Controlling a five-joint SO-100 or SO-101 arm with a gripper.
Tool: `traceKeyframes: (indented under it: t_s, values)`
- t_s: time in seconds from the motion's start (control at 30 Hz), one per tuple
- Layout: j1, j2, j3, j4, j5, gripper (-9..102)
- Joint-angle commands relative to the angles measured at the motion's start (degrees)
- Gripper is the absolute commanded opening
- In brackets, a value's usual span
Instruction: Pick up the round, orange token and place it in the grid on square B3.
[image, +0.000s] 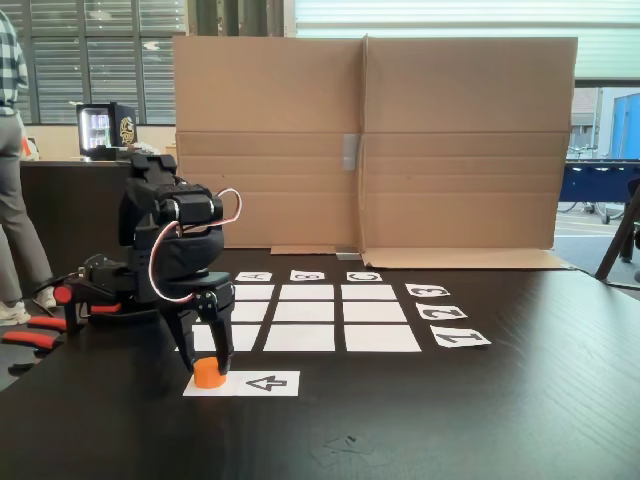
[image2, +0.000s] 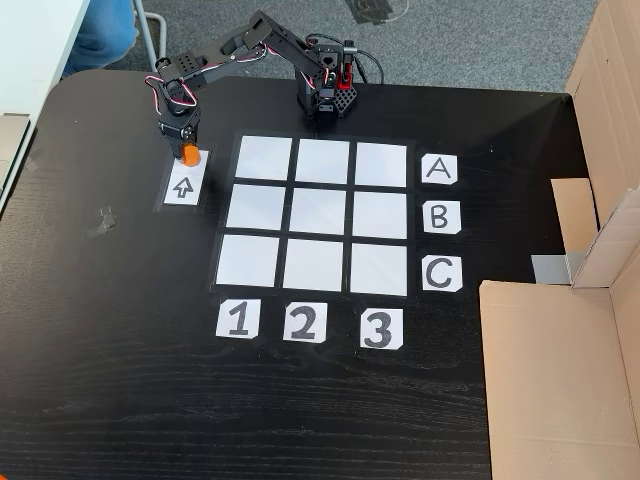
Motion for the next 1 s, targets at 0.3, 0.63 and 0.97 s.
traceKeyframes:
  t_s: [0.3,0.63,0.97]
  values:
    - [-0.1,20.5,1.8,-0.6,-0.5,-1]
    - [-15.1,45.5,16.4,-0.3,-0.2,-1]
    - [-41.4,59.0,26.4,0.8,12.3,-1]
